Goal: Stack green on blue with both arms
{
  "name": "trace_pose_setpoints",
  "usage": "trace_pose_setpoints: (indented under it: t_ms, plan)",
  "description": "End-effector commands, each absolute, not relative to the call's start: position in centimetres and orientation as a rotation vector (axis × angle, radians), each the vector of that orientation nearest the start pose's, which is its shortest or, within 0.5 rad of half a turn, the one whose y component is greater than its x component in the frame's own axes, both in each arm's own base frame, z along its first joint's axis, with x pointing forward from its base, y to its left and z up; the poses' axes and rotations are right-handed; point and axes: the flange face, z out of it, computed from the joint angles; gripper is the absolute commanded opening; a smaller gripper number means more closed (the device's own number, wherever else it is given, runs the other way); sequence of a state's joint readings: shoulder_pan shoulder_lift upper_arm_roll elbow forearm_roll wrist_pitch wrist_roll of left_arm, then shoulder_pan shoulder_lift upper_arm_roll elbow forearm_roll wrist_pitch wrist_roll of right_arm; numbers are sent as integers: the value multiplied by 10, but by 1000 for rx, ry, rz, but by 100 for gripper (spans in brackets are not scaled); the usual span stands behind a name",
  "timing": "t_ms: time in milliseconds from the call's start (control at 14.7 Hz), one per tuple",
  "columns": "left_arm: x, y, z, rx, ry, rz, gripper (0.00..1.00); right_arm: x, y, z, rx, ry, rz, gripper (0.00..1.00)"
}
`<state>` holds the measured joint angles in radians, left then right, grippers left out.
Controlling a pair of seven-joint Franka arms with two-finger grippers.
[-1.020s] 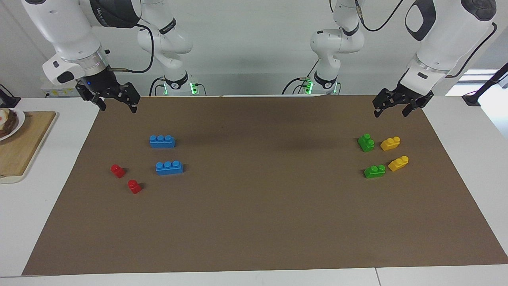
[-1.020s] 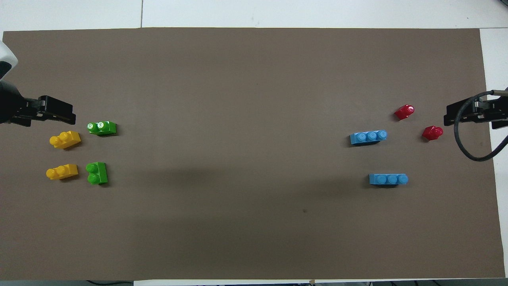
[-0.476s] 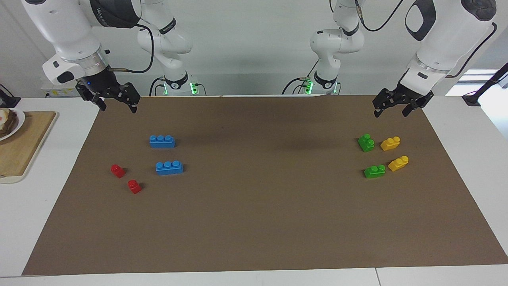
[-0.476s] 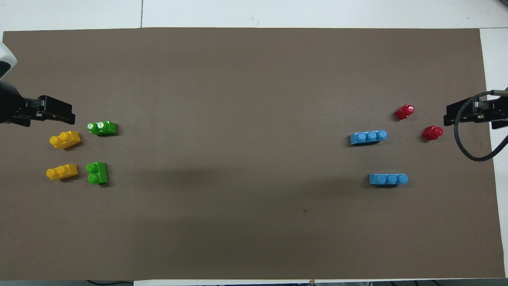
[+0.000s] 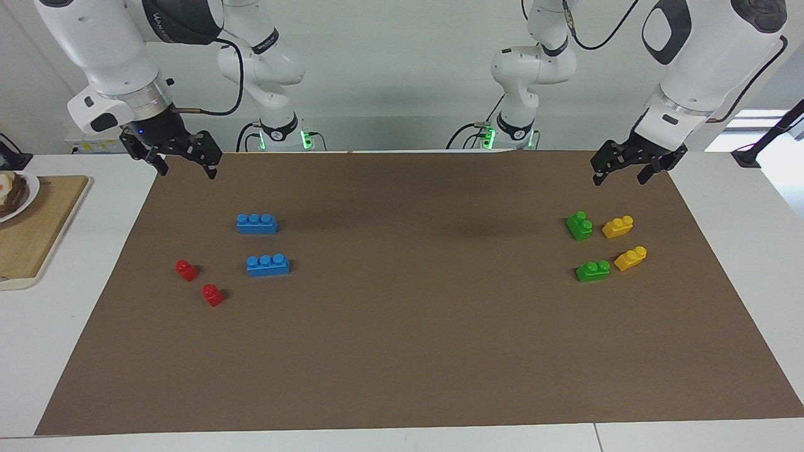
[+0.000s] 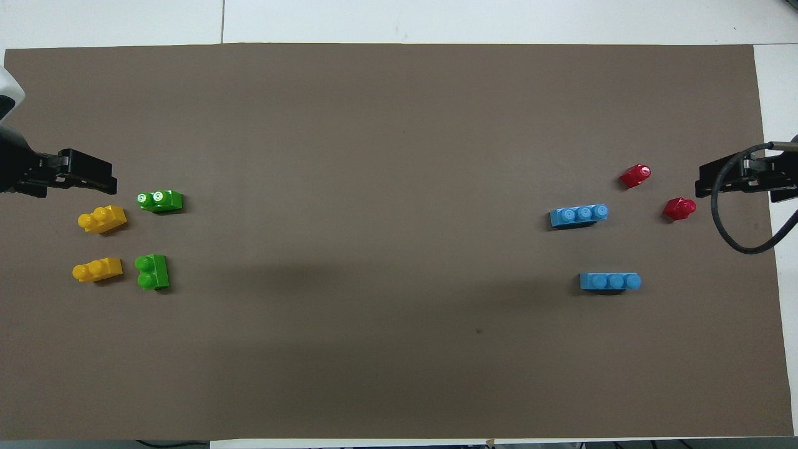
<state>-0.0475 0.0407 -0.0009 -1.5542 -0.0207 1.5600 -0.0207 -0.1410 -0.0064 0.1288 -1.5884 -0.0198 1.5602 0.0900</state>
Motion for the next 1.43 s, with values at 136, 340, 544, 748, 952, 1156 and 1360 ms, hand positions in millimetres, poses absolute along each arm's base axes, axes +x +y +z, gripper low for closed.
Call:
trace_pose_setpoints:
  t_ms: [136, 340, 544, 748, 952, 1156, 1360]
  plan:
    - [555, -17, 613, -3159, 15, 93, 100, 549, -20, 618, -3121, 389, -34, 95]
    - [551, -14, 607, -3157, 19, 66, 100, 546, -29, 609, -3027, 854, -13, 96]
    - [538, -7, 586, -3156, 5, 34, 100, 547, -21, 603, -2816, 1234, 54, 96]
    - [525, 5, 562, -3156, 8, 34, 100, 553, -16, 585, -2535, 1608, 143, 96]
    - [508, 21, 537, -3142, 12, 12, 100, 565, -27, 551, -2393, 1711, 229, 96]
    - [503, 23, 522, -3143, 4, 50, 100, 580, -40, 513, -2318, 1783, 329, 96]
    - [496, 23, 495, -3143, -6, 99, 100, 596, -45, 475, -2125, 1935, 447, 96]
